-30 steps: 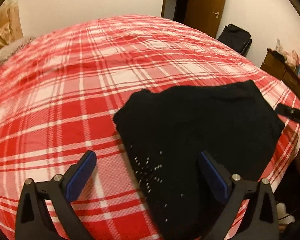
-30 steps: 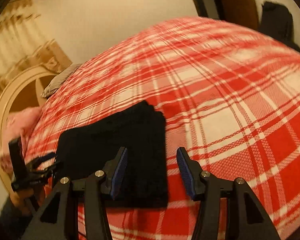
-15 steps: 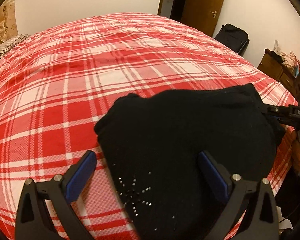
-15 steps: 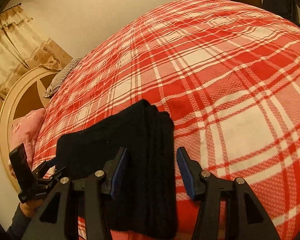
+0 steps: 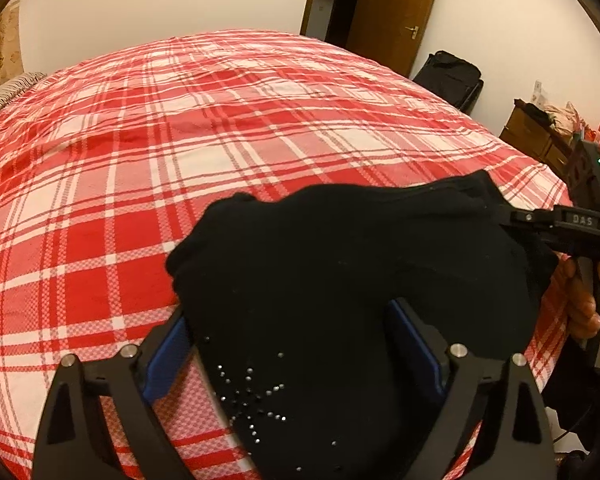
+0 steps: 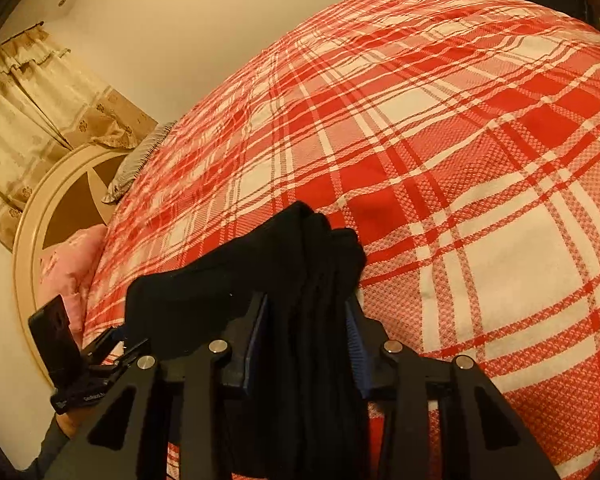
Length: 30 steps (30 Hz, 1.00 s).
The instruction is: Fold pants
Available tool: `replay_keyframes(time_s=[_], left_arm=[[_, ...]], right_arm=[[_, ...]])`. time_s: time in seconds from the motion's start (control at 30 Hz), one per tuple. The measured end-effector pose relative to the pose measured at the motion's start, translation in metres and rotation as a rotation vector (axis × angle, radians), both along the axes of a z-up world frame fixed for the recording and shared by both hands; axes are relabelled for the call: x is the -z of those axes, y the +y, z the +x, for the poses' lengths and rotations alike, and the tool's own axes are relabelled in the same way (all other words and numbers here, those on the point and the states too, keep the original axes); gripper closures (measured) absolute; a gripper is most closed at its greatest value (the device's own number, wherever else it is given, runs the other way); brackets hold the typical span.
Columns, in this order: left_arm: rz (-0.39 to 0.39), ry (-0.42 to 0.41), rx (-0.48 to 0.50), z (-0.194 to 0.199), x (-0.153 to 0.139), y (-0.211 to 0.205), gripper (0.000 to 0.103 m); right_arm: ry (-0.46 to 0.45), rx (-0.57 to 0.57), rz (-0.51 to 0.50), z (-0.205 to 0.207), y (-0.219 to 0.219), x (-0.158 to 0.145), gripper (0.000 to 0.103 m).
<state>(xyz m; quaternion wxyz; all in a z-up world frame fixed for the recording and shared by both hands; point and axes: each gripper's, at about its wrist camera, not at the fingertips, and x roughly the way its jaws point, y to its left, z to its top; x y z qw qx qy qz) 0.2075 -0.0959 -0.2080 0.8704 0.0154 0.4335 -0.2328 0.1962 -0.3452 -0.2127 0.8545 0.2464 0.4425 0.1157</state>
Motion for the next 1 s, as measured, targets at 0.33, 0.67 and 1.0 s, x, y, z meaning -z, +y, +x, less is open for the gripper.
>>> replay_keyframes(time_s=[0.33, 0.67, 1.0], left_arm=[[-0.081, 0.021, 0.022, -0.002, -0.006, 0.006, 0.053], [-0.133, 0.011, -0.003, -0.008, -0.02, 0.026, 0.086], [-0.147, -0.085, -0.142, -0.016, -0.059, 0.104, 0.087]], right_arm=[[-0.068, 0.002, 0.028, -0.016, 0.006, -0.02, 0.074], [-0.14, -0.071, 0.001, -0.016, 0.035, -0.065, 0.075], [-0.146, -0.273, -0.009, 0.058, 0.135, -0.083, 0.076]])
